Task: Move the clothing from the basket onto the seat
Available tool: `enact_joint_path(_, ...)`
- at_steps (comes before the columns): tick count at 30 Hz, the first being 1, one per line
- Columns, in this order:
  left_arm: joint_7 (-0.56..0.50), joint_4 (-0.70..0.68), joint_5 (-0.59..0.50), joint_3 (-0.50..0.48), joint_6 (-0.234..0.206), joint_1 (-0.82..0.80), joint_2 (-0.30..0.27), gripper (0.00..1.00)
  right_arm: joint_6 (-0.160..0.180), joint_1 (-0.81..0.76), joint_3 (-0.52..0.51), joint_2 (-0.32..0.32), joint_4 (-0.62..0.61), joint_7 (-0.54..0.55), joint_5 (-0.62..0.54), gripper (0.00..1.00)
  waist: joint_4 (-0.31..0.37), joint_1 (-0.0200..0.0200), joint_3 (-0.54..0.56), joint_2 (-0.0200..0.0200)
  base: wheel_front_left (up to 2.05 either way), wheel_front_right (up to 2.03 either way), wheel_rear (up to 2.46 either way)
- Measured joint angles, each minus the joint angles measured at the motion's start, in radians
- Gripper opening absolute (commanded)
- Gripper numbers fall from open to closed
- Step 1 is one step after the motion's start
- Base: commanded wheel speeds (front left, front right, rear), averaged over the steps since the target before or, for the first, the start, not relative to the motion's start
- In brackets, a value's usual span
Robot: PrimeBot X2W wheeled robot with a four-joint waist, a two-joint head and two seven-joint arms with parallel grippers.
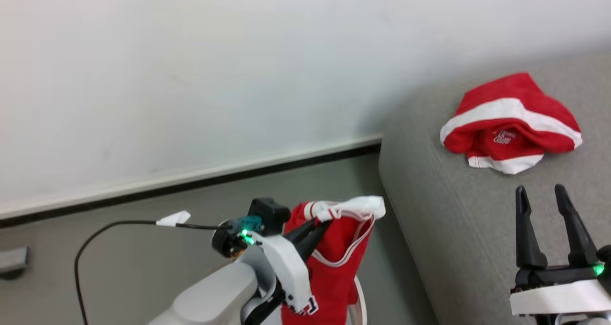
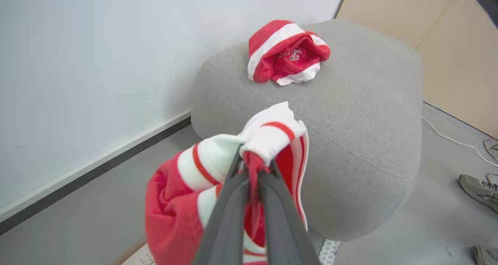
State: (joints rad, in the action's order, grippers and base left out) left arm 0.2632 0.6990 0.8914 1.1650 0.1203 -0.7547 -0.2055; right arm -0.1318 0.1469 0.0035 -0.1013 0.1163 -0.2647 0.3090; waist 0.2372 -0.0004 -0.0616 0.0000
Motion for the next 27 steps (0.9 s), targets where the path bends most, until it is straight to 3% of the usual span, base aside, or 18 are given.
enact_joint_path(14,0.001,-0.293,-0.049,-0.182,-0.07,-0.035,-0.059,0.0,0.0,-0.041,0.073,-0.021,0.052,0.0,0.062,1.0,-0.062,0.0001,0.113,0.0,0.0,0.0,0.0)
enact_joint_path(27,-0.018,-0.415,-0.047,-0.207,-0.128,-0.043,-0.103,0.0,0.0,-0.042,0.117,-0.022,0.069,0.0,0.073,1.0,-0.073,0.0004,0.119,0.0,0.0,0.0,0.0)
